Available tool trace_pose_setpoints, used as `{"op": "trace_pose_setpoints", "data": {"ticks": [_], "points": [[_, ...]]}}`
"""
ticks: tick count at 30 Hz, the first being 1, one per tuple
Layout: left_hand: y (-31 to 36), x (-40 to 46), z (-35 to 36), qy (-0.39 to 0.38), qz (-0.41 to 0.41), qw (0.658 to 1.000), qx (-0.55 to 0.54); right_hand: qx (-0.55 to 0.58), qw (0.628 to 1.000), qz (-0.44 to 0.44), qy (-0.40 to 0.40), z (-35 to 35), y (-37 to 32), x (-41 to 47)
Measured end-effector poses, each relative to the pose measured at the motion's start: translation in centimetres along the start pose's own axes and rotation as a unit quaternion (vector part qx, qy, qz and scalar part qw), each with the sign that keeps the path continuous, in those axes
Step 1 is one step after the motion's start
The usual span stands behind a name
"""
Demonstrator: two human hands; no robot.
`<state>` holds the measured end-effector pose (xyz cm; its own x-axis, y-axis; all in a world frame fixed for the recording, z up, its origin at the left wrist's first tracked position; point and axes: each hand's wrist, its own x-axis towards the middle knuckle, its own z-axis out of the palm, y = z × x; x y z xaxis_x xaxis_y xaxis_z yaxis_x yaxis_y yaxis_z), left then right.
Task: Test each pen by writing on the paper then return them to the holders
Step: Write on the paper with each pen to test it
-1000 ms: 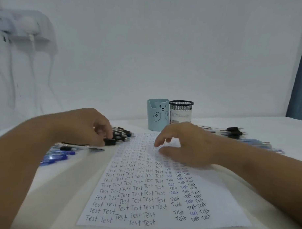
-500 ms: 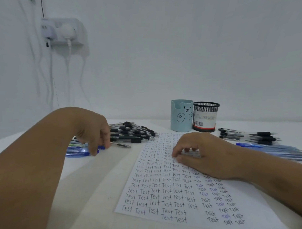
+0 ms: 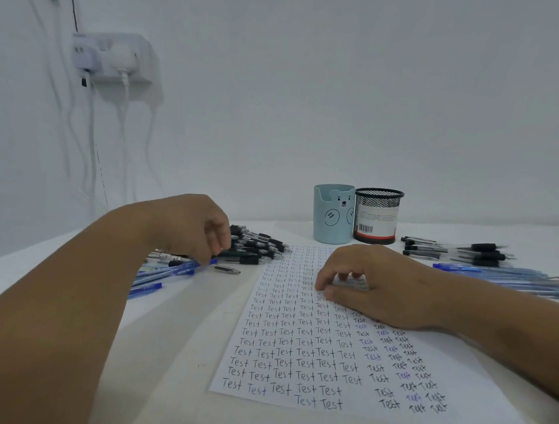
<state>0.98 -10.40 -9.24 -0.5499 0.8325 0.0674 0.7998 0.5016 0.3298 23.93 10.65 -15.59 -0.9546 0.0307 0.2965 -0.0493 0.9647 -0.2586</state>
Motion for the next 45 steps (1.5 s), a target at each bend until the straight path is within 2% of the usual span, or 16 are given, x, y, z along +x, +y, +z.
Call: {"op": "trace_pose_setpoints", "data": {"ticks": [4,10,13,17,24,29,33,36,40,45], "points": [[1.8,0.3,1.0,0.061,0.072,0.995,-0.033,-0.001,1.0,0.002,-0.005,0.0,0.1,0.0],[3.8,0.1,2.2,0.136,0.118,0.974,-0.135,0.004,1.0,-0.001,-0.004,0.0,0.1,0.1],[4.2,0.0,2.6,0.135,0.113,0.968,-0.18,0.005,1.0,0.002,-0.006,0.0,0.1,0.1],[4.2,0.3,3.3,0.086,0.099,0.973,-0.19,0.001,1.0,0.004,-0.004,0.0,0.1,0.3],[3.7,1.3,4.9,0.017,0.1,0.986,-0.131,0.005,1.0,0.005,0.001,0.1,0.2,0.2],[3.8,1.4,5.0,0.052,0.09,0.988,-0.117,0.005,1.0,0.005,-0.001,0.1,0.2,0.2],[4.2,1.1,4.9,0.109,0.095,0.976,-0.16,0.006,1.0,0.006,-0.002,0.0,0.2,0.1],[5.2,0.5,4.4,0.186,0.111,0.938,-0.269,0.009,1.0,0.007,-0.001,0.0,0.2,0.1],[6.0,1.1,3.9,0.269,0.116,0.838,-0.46,0.004,1.0,0.01,-0.005,0.0,0.1,0.2],[6.8,1.6,4.4,0.197,0.084,0.696,-0.685,0.001,1.0,0.012,-0.005,-0.1,-0.1,0.3]]}}
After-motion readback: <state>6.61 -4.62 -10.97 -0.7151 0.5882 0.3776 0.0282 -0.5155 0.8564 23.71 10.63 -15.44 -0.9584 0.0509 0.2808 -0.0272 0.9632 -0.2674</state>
